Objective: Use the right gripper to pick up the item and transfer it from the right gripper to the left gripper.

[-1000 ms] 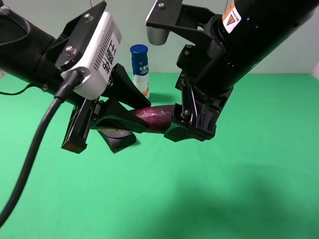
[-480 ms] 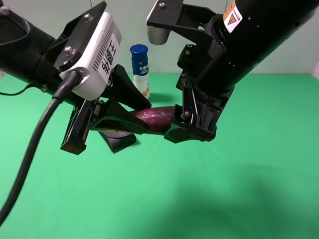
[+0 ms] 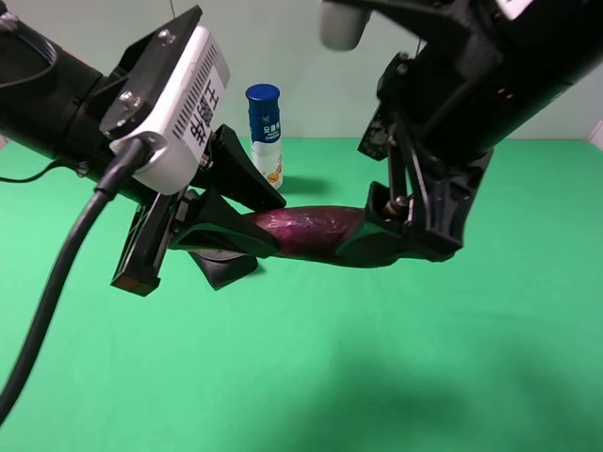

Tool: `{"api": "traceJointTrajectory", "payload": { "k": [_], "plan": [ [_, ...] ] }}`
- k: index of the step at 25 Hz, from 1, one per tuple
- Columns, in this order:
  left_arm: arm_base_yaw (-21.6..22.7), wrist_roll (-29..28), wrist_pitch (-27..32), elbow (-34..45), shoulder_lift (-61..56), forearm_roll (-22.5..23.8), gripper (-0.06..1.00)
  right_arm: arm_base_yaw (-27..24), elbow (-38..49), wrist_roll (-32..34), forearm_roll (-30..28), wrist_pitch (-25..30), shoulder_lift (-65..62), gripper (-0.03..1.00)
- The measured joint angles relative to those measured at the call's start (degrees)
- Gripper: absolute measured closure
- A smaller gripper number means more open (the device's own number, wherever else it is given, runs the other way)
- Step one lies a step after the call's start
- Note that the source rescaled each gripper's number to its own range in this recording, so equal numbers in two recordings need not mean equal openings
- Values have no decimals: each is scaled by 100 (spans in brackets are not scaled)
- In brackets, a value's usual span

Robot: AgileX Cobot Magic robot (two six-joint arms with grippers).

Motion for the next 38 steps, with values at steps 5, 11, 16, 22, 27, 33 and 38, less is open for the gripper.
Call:
{"api": "traceJointTrajectory", "payload": {
  "k": [5,11,16,22,27,33,38],
  "plan": [
    [0,0,0,0,0,0,94,0,0,39,-28,121,-382,-3],
    [0,0,0,0,0,4,94,0,0,301,-214,418,-809,-3],
    [0,0,0,0,0,4,94,0,0,567,-293,629,-1214,-3],
    [0,0,0,0,0,12,94,0,39,1039,-546,822,-1682,-3],
    [0,0,0,0,0,13,94,0,410,1404,-718,922,-2113,-3],
    [-10,0,0,0,0,18,94,0,1088,1847,-797,898,-2776,-3],
    [-10,0,0,0,0,18,94,0,1695,2462,-832,803,-3443,-3]
  ]
}}
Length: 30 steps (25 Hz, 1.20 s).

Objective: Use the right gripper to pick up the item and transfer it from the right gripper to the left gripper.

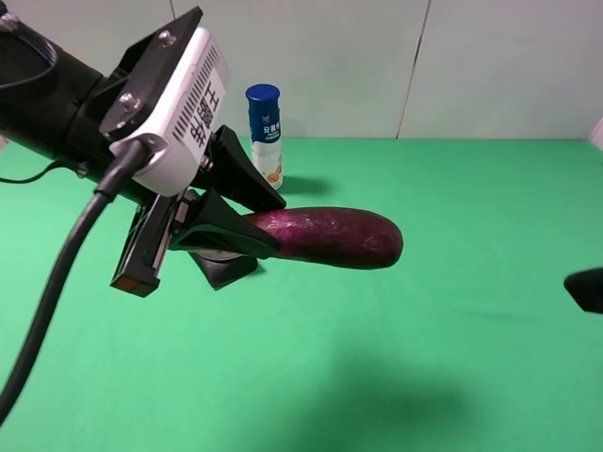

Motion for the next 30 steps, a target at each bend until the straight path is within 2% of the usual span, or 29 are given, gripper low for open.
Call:
{"api": "traceJointTrajectory", "payload": {
  "k": [7,19,30],
  "plan": [
    [0,0,0,0,0,0,94,0,985,651,-54,-589,-1021,-3],
    [0,0,0,0,0,0,94,0,2181,820,-120,-707,-1985,-3],
    [0,0,-11,0,0,0,94,0,2264,833,-130,-798,-2340,-3]
  ]
}}
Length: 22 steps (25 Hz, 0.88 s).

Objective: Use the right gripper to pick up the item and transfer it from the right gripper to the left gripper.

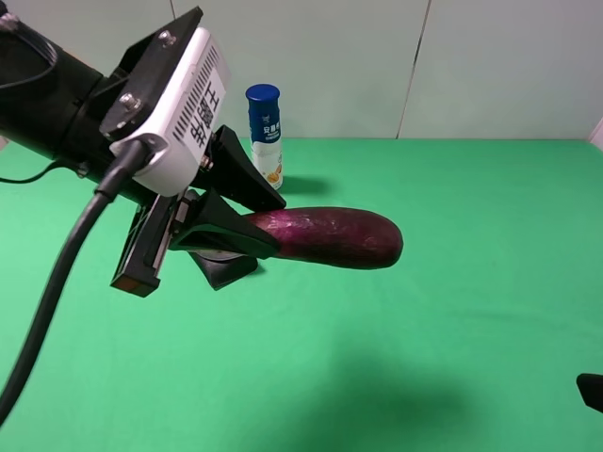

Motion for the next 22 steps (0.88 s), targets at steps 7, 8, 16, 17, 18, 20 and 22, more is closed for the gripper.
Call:
{"api": "traceJointTrajectory", "payload": {
  "k": [7,8,16,17,18,20,22],
  "plan": [
    [0,0,0,0,0,13,94,0,0,4,0,0,-7,-3],
    [0,0,-2,0,0,6,94,0,0,4,0,0,-7,-3],
    [0,-53,-169,0,0,-218,94,-755,0,4,0,-10,-566,-3],
    [0,-53,-181,0,0,-272,94,-958,0,4,0,-10,-759,-3],
    [0,-53,-194,0,0,-294,94,-1163,0,4,0,-10,-924,-3],
    [0,-65,-228,0,0,-321,94,-1581,0,4,0,-10,-1333,-3],
    [0,-96,-285,0,0,-322,94,-1974,0,4,0,-10,-1563,-3]
  ]
}}
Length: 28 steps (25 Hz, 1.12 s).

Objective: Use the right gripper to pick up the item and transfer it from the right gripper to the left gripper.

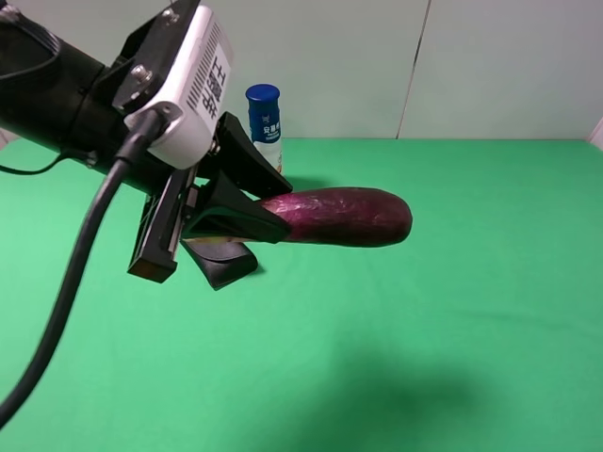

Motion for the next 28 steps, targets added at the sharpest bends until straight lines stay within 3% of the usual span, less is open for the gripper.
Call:
{"api": "traceJointTrajectory", "payload": {
  "k": [7,16,24,28],
  "plan": [
    [0,-1116,-751,0,0,13,94,-1197,0,0,18,5,-76,-3],
    [0,-2319,-1878,0,0,106,94,-1464,0,0,20,0,-76,-3],
    [0,-3622,-2527,90,0,1107,94,-1464,0,0,20,0,-76,-3],
    [0,-4870,-2773,444,0,1975,94,-1464,0,2,20,0,-76,-3]
  ]
}}
